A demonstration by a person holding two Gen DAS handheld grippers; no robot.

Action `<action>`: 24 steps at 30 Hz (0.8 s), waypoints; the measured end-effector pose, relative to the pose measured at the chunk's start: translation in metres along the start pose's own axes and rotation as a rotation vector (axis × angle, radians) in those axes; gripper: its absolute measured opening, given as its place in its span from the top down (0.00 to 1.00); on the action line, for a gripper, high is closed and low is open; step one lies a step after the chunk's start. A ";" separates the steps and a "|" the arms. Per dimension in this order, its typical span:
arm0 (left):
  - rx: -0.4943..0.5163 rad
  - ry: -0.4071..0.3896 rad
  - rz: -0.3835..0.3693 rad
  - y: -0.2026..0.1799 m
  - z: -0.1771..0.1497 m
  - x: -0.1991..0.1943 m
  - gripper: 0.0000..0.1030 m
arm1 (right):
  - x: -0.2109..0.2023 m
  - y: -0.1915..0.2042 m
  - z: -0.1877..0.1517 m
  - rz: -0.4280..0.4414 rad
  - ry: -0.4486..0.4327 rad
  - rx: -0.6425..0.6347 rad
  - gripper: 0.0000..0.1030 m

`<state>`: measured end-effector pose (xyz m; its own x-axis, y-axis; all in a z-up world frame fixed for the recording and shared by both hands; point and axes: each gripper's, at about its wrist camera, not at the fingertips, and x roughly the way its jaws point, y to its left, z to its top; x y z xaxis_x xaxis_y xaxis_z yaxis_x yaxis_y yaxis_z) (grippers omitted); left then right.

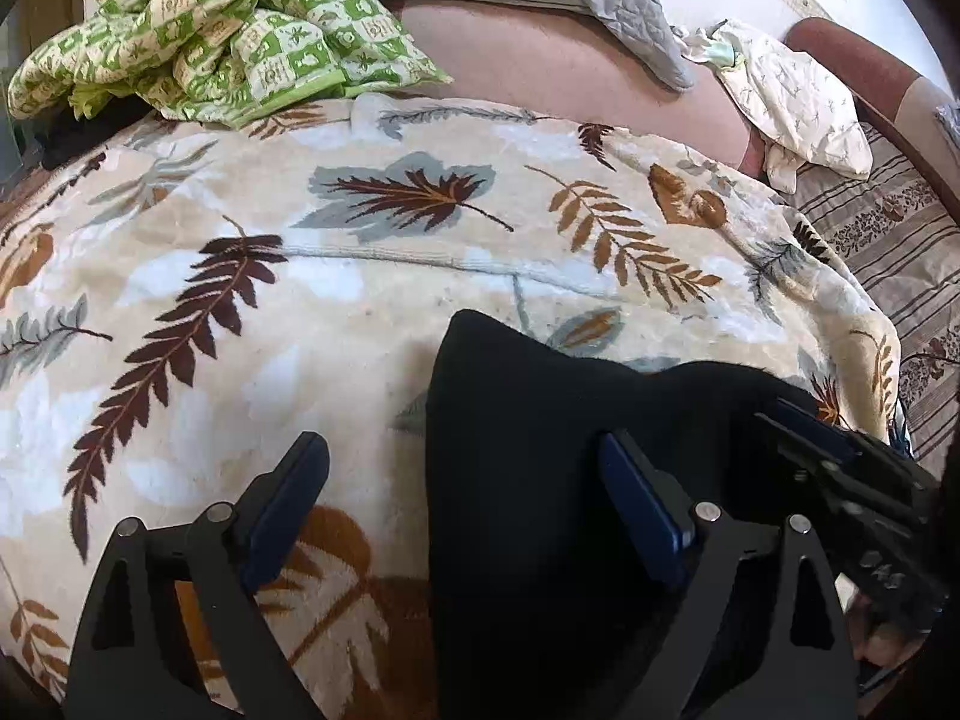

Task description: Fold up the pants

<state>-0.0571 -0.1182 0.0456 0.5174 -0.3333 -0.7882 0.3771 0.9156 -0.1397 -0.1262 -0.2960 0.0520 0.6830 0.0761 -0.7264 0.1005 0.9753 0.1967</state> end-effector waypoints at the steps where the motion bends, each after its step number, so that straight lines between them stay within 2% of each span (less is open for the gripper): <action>1: 0.006 -0.004 0.007 -0.001 0.000 -0.003 0.10 | -0.005 -0.001 0.000 0.005 -0.001 0.007 0.65; 12: 0.018 -0.048 0.030 0.001 -0.008 -0.038 0.10 | -0.053 0.016 -0.023 -0.012 0.004 -0.061 0.57; 16: 0.020 -0.060 0.037 0.000 -0.012 -0.044 0.10 | -0.061 0.019 -0.031 -0.017 0.009 -0.076 0.53; 24: 0.033 -0.048 0.040 -0.004 -0.022 -0.044 0.10 | -0.062 0.016 -0.046 -0.023 0.037 -0.071 0.53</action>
<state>-0.0987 -0.1024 0.0679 0.5683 -0.3076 -0.7632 0.3798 0.9208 -0.0883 -0.2003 -0.2760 0.0703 0.6537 0.0601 -0.7544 0.0634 0.9890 0.1337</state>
